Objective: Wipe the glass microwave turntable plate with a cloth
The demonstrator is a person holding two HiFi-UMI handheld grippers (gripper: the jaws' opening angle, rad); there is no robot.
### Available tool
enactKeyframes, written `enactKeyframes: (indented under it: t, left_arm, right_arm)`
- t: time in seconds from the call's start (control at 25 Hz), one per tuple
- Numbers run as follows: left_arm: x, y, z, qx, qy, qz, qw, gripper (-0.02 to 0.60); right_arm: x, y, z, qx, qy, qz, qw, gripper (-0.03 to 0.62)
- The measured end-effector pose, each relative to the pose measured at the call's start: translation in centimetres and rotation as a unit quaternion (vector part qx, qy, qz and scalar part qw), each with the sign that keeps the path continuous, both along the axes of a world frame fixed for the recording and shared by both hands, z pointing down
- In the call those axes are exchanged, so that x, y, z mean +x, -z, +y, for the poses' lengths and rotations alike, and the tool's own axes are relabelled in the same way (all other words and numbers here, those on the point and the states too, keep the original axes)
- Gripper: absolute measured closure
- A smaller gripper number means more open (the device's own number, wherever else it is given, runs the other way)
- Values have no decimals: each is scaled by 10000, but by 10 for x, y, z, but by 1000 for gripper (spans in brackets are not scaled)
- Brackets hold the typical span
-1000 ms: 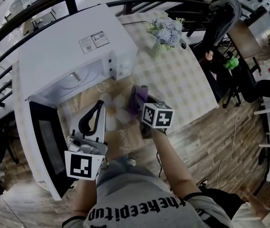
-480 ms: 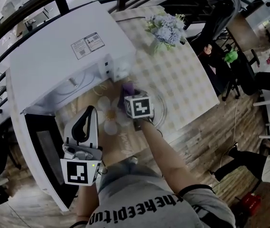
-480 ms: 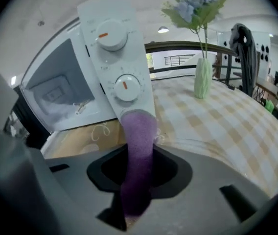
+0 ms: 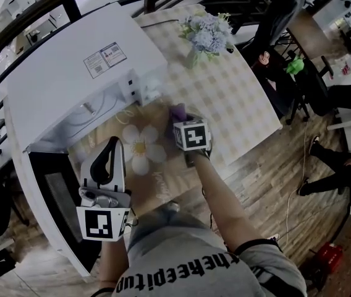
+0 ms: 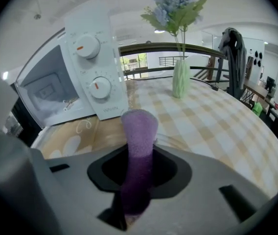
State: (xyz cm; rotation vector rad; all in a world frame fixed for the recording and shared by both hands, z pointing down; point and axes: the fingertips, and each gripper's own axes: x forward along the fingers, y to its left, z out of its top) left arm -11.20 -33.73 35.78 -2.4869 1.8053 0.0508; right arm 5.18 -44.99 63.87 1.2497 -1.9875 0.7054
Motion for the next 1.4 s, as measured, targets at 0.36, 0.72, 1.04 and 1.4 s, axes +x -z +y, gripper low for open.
enactKeyframes:
  t: [0.36, 0.72, 1.04, 1.4]
  left_arm:
    - [2, 4, 4, 32, -32, 10, 10000, 571]
    - [0, 8, 10, 70, -17, 9, 10000, 571]
    - [-9, 6, 14, 74, 102, -6, 9999, 571]
    - [-20, 6, 19, 52, 253, -25, 9997, 571]
  right_arm:
    - [84, -1, 4, -32, -727, 211, 9971, 488]
    - [85, 10, 12, -48, -799, 194, 9966, 490]
    - [-56, 29, 55, -217, 309, -1062, 9936, 490]
    - [-91, 4, 76, -247, 918, -622, 9935, 490]
